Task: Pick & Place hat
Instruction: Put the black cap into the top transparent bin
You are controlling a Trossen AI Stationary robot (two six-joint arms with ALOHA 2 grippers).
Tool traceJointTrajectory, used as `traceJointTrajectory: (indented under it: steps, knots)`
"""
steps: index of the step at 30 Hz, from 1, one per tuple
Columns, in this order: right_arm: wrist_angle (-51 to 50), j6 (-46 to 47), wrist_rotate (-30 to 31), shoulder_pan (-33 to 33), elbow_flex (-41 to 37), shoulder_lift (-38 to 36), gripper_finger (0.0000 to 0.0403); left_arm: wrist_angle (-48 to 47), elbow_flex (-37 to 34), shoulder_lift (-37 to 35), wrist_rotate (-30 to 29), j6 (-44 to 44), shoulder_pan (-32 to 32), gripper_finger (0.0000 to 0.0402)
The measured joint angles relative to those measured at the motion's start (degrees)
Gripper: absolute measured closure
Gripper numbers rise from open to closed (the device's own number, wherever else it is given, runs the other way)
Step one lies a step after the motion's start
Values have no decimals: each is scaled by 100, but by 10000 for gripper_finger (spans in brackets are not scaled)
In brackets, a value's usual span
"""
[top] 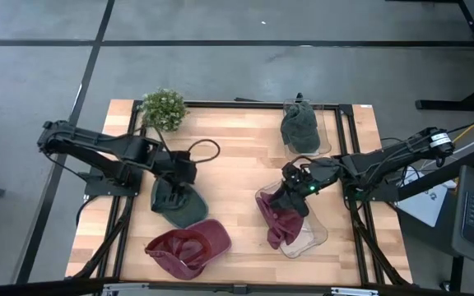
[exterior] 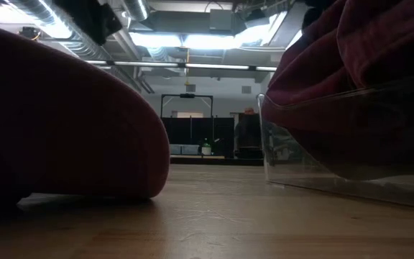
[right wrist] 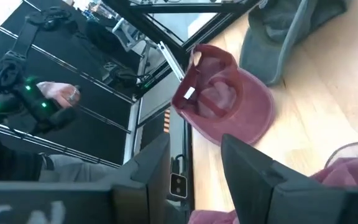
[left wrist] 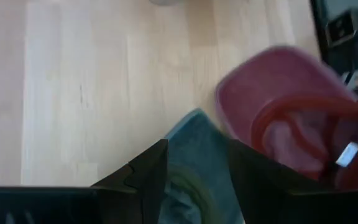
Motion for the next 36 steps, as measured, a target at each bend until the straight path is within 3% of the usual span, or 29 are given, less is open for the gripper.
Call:
traceJointTrajectory:
  steps: [19, 28, 32, 36]
  knots:
    - [-275, -597, 208, -281, 473, 0, 260, -52, -164, 1827, -510, 2152, -31, 240]
    - [-282, -633, 195, -281, 473, 0, 260, -82, -164, 2477, -1102, 2479, -30, 243]
    - [-282, -732, 197, -281, 473, 0, 260, -140, -164, 2490, -1195, 2428, -56, 273]
    - [-292, -895, 232, -290, 473, 0, 260, -234, -161, 2307, -1139, 2105, -62, 336]
